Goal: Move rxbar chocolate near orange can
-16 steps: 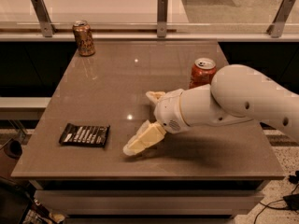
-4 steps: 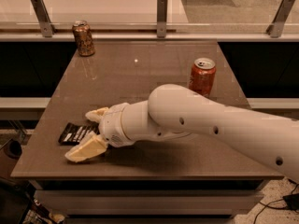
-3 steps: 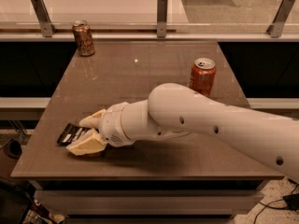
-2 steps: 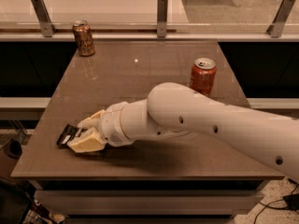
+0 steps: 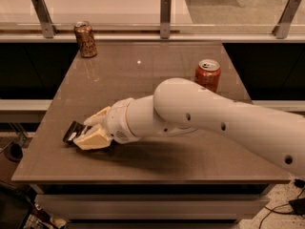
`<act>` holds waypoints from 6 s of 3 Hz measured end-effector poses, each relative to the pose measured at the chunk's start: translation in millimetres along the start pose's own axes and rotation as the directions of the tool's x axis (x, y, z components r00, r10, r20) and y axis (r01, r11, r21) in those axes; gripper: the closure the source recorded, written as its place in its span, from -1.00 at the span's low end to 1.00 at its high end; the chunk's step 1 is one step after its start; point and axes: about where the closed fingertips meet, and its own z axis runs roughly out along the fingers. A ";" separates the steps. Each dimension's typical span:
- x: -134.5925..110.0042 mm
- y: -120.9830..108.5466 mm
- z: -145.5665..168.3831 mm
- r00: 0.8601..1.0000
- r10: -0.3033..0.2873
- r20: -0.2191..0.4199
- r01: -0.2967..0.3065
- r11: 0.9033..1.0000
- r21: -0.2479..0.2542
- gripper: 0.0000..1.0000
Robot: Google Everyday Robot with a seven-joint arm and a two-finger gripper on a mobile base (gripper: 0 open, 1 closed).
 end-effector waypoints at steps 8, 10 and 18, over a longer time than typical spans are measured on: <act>-57.8 -213.3 -111.8 0.991 -0.019 -0.133 0.064 0.935 0.349 1.00; -90.1 -261.6 -97.5 0.990 -0.104 -0.094 0.134 0.897 0.421 1.00; -51.5 -348.4 33.6 0.920 -0.013 -0.391 0.164 0.920 0.355 1.00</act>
Offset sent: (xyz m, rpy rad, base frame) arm 0.0654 -0.0418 0.0552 -0.0638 -0.1066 -0.0556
